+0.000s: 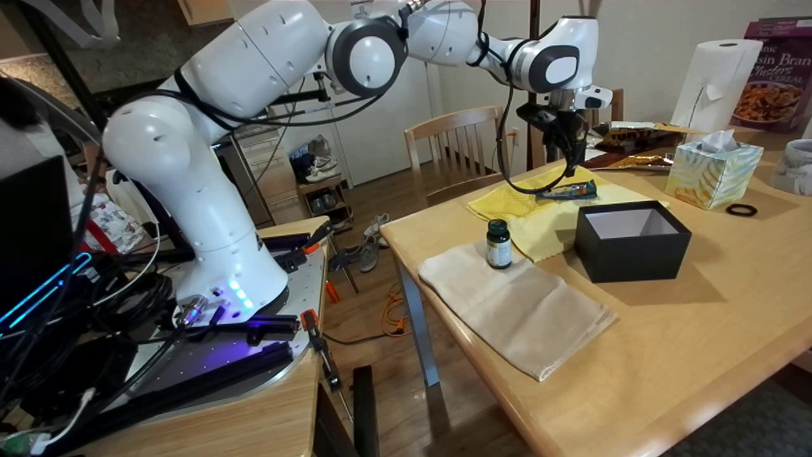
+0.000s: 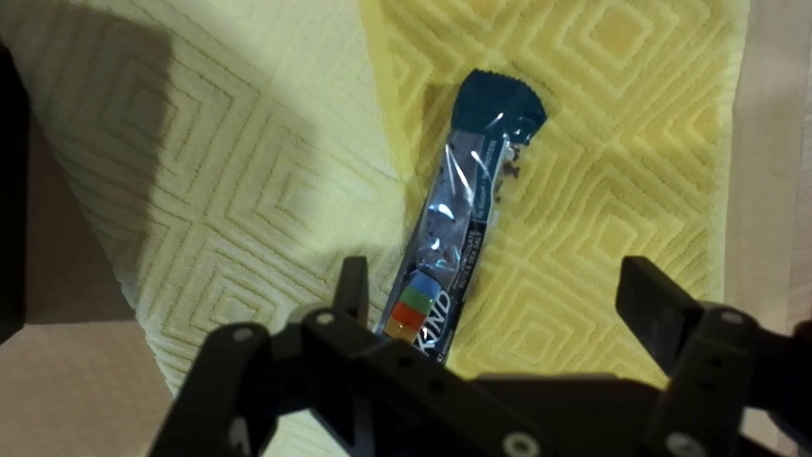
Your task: Put the wrapper in the box
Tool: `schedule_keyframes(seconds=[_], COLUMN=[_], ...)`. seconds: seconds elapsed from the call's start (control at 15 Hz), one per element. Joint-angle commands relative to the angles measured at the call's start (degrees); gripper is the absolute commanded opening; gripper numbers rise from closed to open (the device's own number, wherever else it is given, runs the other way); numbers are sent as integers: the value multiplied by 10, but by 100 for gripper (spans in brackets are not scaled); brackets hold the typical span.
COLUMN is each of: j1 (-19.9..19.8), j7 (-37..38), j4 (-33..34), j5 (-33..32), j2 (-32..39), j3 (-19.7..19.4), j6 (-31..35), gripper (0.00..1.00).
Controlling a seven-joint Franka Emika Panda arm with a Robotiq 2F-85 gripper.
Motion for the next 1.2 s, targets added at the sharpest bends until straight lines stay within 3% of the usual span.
schedule_keyframes(seconds=[0.0, 0.67, 0.73, 0.8, 1.13], j1=[1, -4, -4, -4, -8], j7=[9, -16, -19, -21, -27], j4=[32, 72, 77, 82, 86], j5=[-10, 0, 1, 1, 6], j2=[33, 88, 93, 96, 105], j3=[-4, 11, 13, 15, 20], j6=[-21, 27, 27, 29, 22], gripper=[100, 100, 93, 74, 41])
